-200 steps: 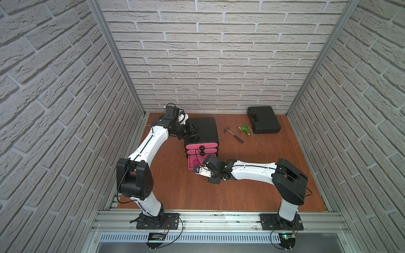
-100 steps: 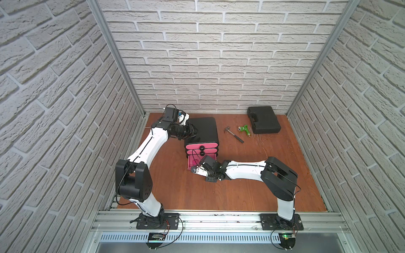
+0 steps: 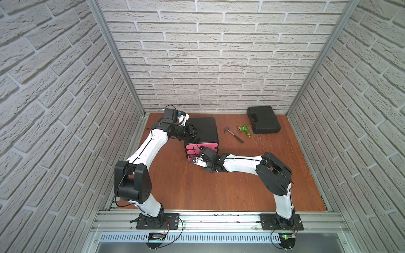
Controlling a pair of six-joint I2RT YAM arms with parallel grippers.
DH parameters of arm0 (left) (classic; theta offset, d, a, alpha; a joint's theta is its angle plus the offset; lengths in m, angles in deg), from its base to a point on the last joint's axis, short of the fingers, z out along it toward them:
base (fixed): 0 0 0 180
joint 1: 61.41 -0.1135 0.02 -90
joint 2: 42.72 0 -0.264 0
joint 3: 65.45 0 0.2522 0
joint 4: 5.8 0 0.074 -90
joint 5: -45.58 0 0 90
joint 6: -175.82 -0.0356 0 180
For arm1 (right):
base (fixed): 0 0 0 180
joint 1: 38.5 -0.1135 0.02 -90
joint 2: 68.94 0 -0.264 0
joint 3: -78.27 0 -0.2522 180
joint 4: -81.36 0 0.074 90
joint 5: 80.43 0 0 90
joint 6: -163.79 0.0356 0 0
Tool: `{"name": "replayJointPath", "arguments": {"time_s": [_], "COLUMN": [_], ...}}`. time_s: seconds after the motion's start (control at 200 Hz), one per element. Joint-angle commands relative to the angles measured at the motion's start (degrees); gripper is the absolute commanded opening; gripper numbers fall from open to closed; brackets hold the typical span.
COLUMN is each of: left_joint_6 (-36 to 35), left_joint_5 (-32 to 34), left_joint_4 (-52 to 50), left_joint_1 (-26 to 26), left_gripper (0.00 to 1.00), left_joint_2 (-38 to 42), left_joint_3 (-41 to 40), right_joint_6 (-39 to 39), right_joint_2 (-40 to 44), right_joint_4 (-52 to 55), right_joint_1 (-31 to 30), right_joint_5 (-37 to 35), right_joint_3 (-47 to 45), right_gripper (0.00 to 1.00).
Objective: Put the paint cans in the drawer according to color
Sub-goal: Close the drawer of the storage box.
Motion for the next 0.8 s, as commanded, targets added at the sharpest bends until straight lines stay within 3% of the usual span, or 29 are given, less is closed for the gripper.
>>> {"name": "replayJointPath", "arguments": {"time_s": [0.0,0.44,0.795], "left_joint_6": [-1.32,-2.48,-2.54], "left_joint_5": [6.85,7.25,7.07], "left_joint_4": [-12.33,-13.75,-13.46], "left_joint_1": [0.14,0.19,0.14], "left_gripper": [0.40,0.41,0.42], "left_joint_2": [-4.10,-4.48,-4.48], "left_joint_3": [-4.80,-4.54,-4.23], "right_joint_6": [-4.78,-5.95,-2.88], "right_joint_2": [-0.53,-1.09,2.45], "right_joint_4": [-5.01,-7.54,-6.29], "right_joint_1": [-0.14,-0.26,-1.06], "right_joint_5": [0.27,-5.21,-2.30], "right_joint_3": [2.37,1.78,-2.45], "right_gripper": [0.03,0.03,0.03]}}
